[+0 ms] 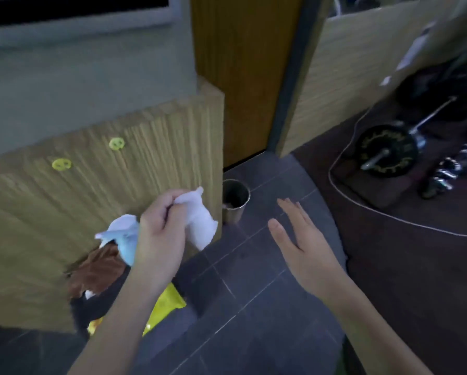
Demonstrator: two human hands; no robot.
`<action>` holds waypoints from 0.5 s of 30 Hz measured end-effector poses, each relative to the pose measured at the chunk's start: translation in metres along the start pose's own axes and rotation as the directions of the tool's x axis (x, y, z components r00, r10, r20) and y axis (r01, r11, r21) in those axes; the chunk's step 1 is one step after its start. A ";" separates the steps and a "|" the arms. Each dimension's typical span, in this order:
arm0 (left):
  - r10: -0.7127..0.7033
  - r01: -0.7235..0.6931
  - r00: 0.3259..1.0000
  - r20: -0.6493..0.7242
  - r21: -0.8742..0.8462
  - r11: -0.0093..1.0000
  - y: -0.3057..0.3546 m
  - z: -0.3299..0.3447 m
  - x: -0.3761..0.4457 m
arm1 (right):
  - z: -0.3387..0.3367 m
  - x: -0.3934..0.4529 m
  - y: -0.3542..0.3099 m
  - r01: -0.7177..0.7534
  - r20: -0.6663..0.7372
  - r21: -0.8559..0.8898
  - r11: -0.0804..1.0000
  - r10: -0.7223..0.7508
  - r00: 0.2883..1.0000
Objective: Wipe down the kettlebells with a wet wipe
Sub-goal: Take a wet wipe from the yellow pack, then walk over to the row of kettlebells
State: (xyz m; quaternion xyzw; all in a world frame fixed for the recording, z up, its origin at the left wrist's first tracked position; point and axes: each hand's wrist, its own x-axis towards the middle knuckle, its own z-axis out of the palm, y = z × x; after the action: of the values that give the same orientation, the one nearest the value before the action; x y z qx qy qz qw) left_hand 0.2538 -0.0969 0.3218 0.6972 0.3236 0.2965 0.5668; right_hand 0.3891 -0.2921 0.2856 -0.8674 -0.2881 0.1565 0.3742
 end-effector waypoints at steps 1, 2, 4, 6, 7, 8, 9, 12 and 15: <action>0.001 0.000 0.999 0.042 -0.013 1.000 0.021 0.017 -0.005 | -0.031 -0.011 0.001 -0.022 -0.048 0.016 1.000 0.022 0.999; 0.015 -0.013 0.995 0.099 -0.021 1.000 0.045 0.036 -0.012 | -0.065 -0.025 0.002 -0.039 -0.104 0.037 0.999 0.043 0.994; 0.058 -0.049 0.970 0.238 -0.041 0.998 0.093 0.073 -0.032 | -0.129 -0.056 0.005 -0.059 -0.228 0.062 0.996 0.072 0.971; 0.104 -0.076 0.918 0.383 -0.087 0.993 0.138 0.111 -0.056 | -0.188 -0.094 0.014 -0.073 -0.347 0.050 0.996 0.086 0.934; 0.131 -0.099 0.883 0.451 -0.095 0.991 0.157 0.129 -0.069 | -0.217 -0.114 0.019 -0.074 -0.397 0.046 0.996 0.086 0.914; 0.168 -0.134 0.842 0.513 -0.104 0.986 0.177 0.148 -0.084 | -0.245 -0.136 0.025 -0.072 -0.449 0.035 0.997 0.080 0.890; 0.202 -0.173 0.803 0.561 -0.105 0.979 0.194 0.165 -0.099 | -0.271 -0.158 0.034 -0.072 -0.499 0.019 0.997 0.072 0.864; 0.216 -0.194 0.718 0.662 -0.108 0.975 0.236 0.214 -0.148 | -0.339 -0.223 0.066 -0.104 -0.600 -0.023 0.994 0.070 0.797; 0.352 -0.375 0.703 0.618 -0.098 0.922 0.262 0.262 -0.194 | -0.396 -0.289 0.107 -0.161 -0.667 -0.055 0.985 0.084 0.740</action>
State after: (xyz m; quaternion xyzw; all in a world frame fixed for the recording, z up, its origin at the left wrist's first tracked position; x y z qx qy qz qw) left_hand 0.3692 -0.4450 0.5224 0.8150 -0.0214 0.1484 0.5597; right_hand 0.3966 -0.7512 0.4884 -0.9025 -0.0872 -0.1527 0.3931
